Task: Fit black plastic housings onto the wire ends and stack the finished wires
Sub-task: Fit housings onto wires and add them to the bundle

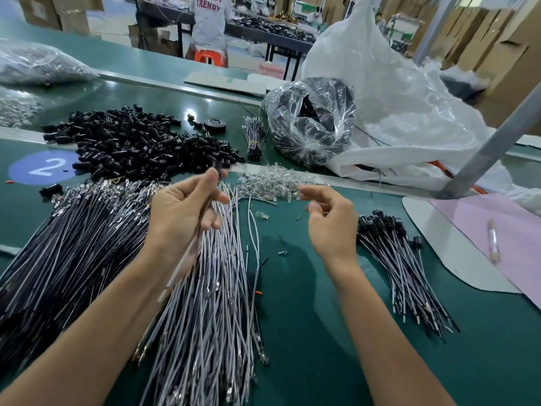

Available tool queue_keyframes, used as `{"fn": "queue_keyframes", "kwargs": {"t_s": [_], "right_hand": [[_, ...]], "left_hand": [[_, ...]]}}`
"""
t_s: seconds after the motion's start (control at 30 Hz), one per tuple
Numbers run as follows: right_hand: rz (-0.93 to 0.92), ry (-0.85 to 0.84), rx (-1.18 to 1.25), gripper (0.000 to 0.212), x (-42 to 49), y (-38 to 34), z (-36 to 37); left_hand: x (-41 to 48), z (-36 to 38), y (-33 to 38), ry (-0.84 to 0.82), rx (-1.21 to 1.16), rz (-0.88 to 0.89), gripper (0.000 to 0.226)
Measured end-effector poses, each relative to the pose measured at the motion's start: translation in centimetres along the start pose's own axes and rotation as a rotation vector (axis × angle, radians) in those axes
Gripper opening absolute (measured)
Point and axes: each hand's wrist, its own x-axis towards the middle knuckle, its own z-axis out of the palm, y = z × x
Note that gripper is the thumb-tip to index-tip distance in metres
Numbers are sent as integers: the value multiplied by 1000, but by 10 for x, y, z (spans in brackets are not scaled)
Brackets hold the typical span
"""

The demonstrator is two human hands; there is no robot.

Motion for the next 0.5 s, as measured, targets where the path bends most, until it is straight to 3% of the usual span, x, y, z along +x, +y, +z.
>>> {"fn": "queue_keyframes", "kwargs": {"t_s": [0.13,0.23,0.4,0.5], "right_hand": [[-2,-185,-301,40,19,1,11],[-93,-326,-371,28,26,-6,29],[-190,-438,-493,16,14,-6,42],[-192,-415,-487,13,10,-5,40]], "left_hand": [[-1,4,-9,-35,225,-133,32],[1,5,-14,-64,252,-185,25],[3,2,-17,-52,299,-163,14],[3,3,-18,-54,313,-133,15]]}}
